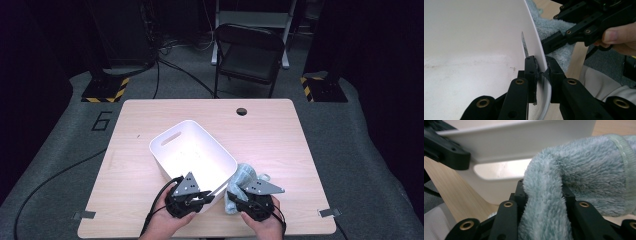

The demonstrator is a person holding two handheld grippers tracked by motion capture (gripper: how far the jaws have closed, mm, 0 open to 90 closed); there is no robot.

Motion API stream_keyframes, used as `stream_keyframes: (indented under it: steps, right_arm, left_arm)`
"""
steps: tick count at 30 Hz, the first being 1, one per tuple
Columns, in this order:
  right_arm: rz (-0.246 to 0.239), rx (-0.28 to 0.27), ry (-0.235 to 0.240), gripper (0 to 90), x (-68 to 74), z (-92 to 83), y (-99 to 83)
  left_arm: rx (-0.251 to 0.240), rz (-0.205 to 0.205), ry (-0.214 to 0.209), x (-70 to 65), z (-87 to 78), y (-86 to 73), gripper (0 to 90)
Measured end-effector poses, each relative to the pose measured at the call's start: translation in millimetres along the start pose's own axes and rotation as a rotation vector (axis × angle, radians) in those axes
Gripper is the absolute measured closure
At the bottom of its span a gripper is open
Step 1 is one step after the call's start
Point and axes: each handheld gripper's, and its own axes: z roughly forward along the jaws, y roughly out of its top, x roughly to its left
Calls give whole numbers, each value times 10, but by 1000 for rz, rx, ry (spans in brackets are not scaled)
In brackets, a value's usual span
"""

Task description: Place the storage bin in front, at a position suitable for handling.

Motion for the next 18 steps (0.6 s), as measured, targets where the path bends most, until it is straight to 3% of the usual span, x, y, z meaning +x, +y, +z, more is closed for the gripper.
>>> stream_keyframes:
  steps: [11,18]
  right_arm:
    - [44,116,21,678,-56,295,-261]
    - [44,109,8,677,-41,303,-264]
  left_arm:
    - [-4,-6,6,1,3,-1,811]
    - [-4,-5,7,2,2,-1,811]
